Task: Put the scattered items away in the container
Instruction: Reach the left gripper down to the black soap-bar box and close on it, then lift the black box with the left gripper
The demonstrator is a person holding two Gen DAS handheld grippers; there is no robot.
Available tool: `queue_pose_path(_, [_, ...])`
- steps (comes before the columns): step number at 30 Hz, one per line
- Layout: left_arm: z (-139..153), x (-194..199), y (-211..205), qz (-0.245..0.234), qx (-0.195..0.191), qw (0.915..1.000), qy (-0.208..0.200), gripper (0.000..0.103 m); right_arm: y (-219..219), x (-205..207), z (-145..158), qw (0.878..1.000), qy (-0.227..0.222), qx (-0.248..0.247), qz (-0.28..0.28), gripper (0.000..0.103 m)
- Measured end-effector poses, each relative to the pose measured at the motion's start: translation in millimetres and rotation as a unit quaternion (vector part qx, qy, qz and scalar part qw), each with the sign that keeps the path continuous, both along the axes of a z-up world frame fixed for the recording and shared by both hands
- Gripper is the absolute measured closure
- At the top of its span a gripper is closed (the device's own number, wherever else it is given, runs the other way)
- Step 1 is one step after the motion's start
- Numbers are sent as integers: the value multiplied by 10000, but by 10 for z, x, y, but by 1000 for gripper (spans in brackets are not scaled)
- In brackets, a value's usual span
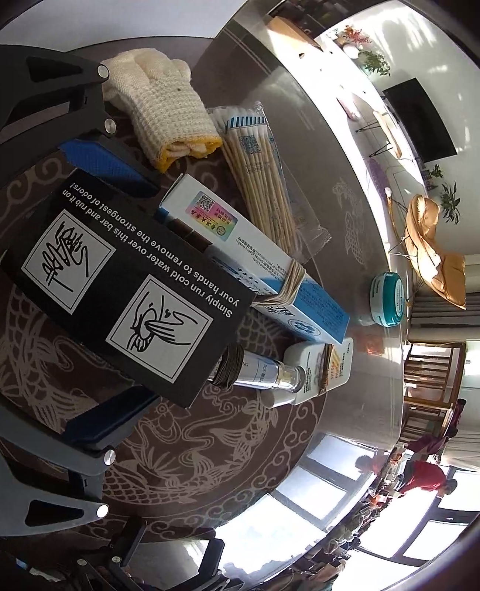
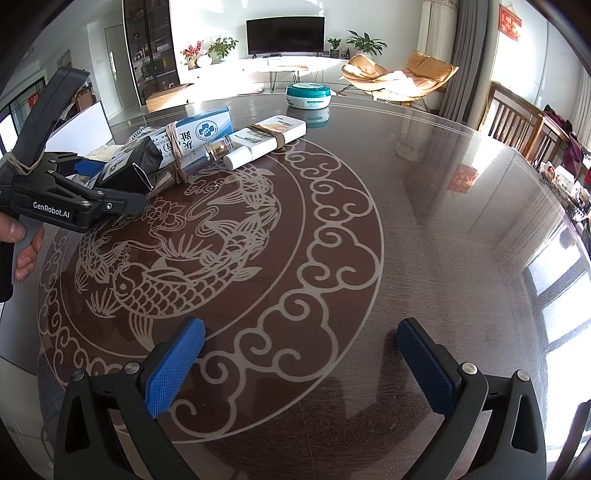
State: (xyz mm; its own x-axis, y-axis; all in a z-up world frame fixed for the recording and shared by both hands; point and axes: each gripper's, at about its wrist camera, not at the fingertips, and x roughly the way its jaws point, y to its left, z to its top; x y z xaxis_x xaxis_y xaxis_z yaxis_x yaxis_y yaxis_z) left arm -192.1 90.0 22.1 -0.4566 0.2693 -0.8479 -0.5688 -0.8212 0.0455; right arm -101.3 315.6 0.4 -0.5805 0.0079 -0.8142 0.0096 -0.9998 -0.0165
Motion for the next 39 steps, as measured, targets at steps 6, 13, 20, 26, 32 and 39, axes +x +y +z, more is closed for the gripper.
queue_pose_path(6, [99, 134, -209, 378, 449, 9982, 88, 38, 0, 0, 0, 10000, 0, 0, 2, 0])
queue_pose_path(13, [43, 586, -767, 1667, 815, 9826, -11, 44, 1, 0, 0, 10000, 0, 0, 3, 0])
queue_pose_path(20, [-119, 1036, -1126, 2042, 832, 9754, -32, 31, 2, 0, 1, 10000, -1, -1, 5, 0])
queue_pose_path(26, [-174, 1033, -1055, 1879, 753, 9793, 70, 3, 1, 0, 1, 10000, -1, -1, 6, 0])
queue_pose_path(32, [-242, 1083, -869, 1710, 328, 9846, 186, 0, 1, 1, 0, 10000, 0, -1, 6, 0])
queue_pose_path(39, [-241, 1092, -871, 1721, 328, 9843, 198, 0, 1, 2, 2, 10000, -1, -1, 6, 0])
